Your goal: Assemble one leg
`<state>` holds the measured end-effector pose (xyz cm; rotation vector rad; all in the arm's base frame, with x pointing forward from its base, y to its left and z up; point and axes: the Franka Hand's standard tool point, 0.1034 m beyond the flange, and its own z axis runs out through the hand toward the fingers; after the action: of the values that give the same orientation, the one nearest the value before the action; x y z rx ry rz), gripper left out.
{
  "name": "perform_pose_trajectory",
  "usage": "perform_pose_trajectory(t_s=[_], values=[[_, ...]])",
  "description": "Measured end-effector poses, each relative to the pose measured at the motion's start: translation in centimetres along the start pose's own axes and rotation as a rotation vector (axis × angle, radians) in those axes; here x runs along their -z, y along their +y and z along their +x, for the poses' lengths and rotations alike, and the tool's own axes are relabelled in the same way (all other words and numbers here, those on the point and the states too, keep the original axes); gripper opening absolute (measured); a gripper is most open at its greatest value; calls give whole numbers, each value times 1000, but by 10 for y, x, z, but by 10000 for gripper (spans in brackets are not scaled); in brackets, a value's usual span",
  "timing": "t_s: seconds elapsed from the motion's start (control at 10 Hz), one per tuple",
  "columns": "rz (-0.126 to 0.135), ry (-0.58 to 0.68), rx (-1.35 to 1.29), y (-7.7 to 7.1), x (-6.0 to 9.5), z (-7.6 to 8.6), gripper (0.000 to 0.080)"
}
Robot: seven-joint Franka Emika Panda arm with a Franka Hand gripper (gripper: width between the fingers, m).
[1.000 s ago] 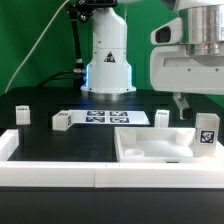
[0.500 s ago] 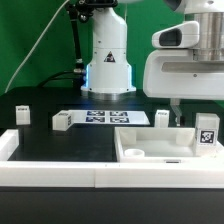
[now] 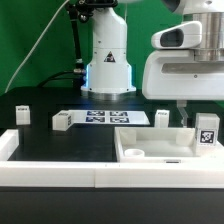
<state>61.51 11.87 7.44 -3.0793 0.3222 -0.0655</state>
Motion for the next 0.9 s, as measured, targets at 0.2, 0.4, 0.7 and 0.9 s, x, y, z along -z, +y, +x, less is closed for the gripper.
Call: perform_pose_trajectory(t_s=[0.2,0.4,0.7,0.9], values=[[0,0,-41,0,0,0,291],[5,-1,-166,1,0,1,291],[31,11,-531,4,0,3,291],[42,31,-771,5,0,2,292]])
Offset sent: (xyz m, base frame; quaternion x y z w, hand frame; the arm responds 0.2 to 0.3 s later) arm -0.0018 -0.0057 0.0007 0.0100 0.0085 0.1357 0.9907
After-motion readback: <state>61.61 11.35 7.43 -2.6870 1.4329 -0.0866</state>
